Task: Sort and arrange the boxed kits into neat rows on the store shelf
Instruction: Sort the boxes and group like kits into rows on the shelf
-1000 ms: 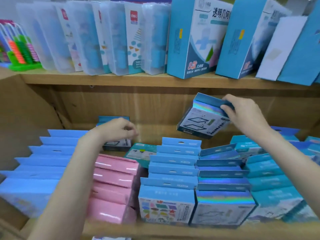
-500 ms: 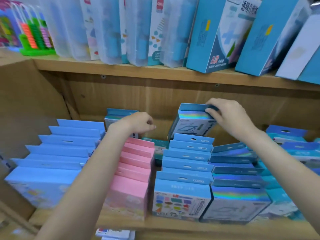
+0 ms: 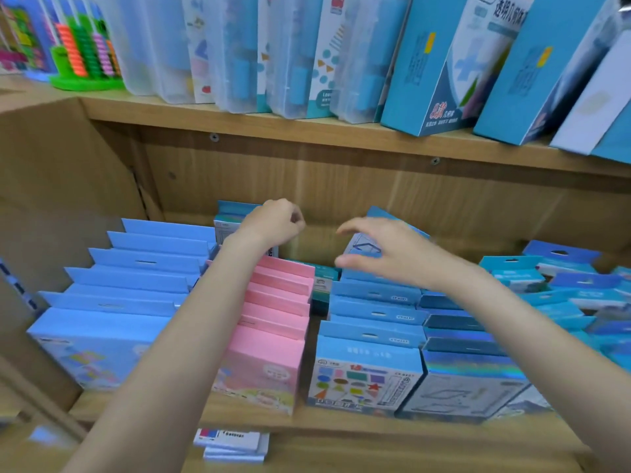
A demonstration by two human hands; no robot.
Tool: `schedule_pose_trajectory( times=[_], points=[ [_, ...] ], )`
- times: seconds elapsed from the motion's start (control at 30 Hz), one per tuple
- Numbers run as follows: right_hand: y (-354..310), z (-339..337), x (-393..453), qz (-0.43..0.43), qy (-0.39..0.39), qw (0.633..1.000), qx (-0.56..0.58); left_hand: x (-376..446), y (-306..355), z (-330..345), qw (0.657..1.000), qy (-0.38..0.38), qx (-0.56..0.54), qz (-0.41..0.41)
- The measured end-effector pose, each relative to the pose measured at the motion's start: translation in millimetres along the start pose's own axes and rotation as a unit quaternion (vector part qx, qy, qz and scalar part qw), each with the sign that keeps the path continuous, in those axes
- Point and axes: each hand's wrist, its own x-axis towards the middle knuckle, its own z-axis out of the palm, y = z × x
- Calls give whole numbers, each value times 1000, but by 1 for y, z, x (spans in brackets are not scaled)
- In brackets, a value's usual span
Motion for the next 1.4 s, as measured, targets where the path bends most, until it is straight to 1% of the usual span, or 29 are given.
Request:
schedule_pose_trajectory(
  times=[0.07,0.1,0.2,0.27,0.3,0.37,0.47,0.53,0.67,0.77,0.83,0.87,0.97,1.03,1.1,1.23,1.33,1.4],
  points=[
    [-36,14,-15,-32,-101,994,7,-2,1,-2,999,34,-9,-1],
    [-47,23,-19,-36,-130,991,-17,-3,1,-3,999,44,-13,-2],
    [-59,46,-19,-57,-137,981,-126,-9,8,-13,997,81,-15,5],
    [-59,52,-17,-59,-136,978,-150,-22,12,-29,994,106,-8,36],
    [-59,53,-16,-59,-139,977,-150,-32,12,-37,993,105,-7,53],
    [-56,55,-15,-59,-148,976,-146,-57,4,-39,993,90,4,74],
    [-55,55,-12,-62,-157,975,-142,-89,-11,-18,994,62,38,85],
    [-54,46,-9,-61,-170,977,-116,-95,-17,-5,991,42,75,107],
    [-33,-4,17,-39,-172,984,3,-95,-24,-1,986,57,94,123],
    [-11,-12,58,-35,-214,976,14,-95,-24,1,986,55,93,125],
    [-3,6,88,-21,-279,960,-15,-95,-23,0,985,55,87,138],
    [0,20,102,-11,-324,945,-46,-95,-22,-2,984,53,88,145],
    [-1,56,126,-1,-451,879,-153,-97,-21,-2,983,46,105,142],
    [0,75,131,-16,-497,848,-185,-98,-20,-2,984,43,116,127],
    [2,88,133,-27,-499,843,-198,-99,-19,-3,985,36,126,113],
    [6,84,133,-28,-478,858,-184,-96,-20,-2,986,28,126,105],
    [15,63,130,-13,-437,885,-163,-90,-21,-1,987,31,124,102],
    [24,47,131,6,-389,913,-123,-86,-22,0,986,30,125,102]
  ],
)
